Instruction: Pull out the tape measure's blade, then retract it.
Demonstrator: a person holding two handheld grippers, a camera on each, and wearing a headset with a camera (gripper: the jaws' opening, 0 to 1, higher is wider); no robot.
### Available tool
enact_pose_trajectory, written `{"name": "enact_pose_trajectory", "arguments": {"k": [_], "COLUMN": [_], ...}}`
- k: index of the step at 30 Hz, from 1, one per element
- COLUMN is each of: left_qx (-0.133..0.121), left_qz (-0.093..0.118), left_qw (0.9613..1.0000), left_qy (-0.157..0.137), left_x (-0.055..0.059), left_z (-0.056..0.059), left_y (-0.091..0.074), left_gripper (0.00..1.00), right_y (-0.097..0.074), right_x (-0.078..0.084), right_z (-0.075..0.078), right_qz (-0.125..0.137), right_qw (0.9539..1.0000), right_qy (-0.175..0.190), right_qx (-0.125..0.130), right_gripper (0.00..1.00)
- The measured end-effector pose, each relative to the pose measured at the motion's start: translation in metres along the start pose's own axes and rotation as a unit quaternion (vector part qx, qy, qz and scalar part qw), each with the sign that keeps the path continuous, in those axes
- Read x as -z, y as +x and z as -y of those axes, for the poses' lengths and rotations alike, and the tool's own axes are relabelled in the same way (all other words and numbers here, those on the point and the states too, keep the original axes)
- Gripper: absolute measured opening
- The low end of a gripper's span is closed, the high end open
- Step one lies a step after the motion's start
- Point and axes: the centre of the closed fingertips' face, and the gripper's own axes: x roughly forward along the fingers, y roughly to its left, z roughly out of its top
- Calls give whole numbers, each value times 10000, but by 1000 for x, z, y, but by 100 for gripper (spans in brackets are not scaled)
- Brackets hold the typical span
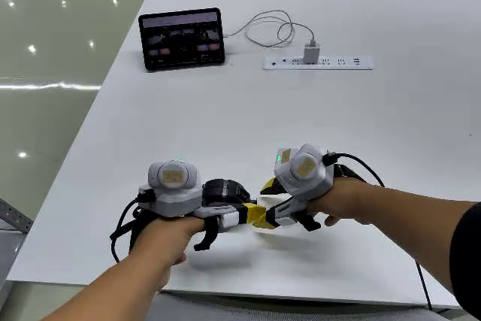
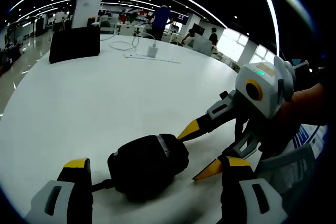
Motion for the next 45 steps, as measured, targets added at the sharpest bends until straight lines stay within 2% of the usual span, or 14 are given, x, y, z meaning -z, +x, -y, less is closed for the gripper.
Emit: {"name": "enact_pose_trajectory", "arguments": {"k": [2,7,13,15,16,18,22,27,32,36,37,39,40,45], "left_qx": [51,116,228,390,507,519,659,797,807,777,762,816,682,692], "left_qz": [53,115,33,10,118,75,230,270,212,283,327,230,250,265], "left_qw": [9999,9998,9996,9986,9978,9976,9962,9945,9940,9938,9934,9905,9891,9906], "left_qy": [140,106,150,356,402,461,516,627,711,740,798,1083,1280,1154], "left_x": [-2,-6,-1,2,0,1,-3,-4,0,-1,-2,1,0,2], "left_z": [3,-1,-9,-6,-3,-5,-4,-2,-8,-12,-13,-11,-16,-25], "left_y": [-3,-9,-15,-18,-20,-23,-29,-32,-36,-40,-41,-45,-47,-56], "left_gripper": [100,100,100,100,100,100,100,100,100,100,100,100,100,100], "right_y": [-2,-12,-28,-33,-37,-43,-52,-66,-80,-93,-96,-102,-105,-116], "right_x": [1,-2,4,2,2,3,8,17,30,40,41,44,48,60], "right_z": [-1,-4,-3,-3,-3,-4,-4,2,6,6,5,1,0,-2], "right_qz": [-18,116,132,228,307,377,440,553,637,714,745,780,771,788], "right_qw": [10000,9999,9986,9981,9978,9974,9967,9940,9907,9874,9870,9859,9857,9832], "right_qy": [33,111,473,520,512,519,549,724,880,1033,1034,1072,1085,1177], "right_qx": [16,65,180,231,274,321,394,612,818,959,984,1017,1031,1152], "right_gripper": [40,44,51,54,54,56,58,64,68,72,72,73,74,78]}}
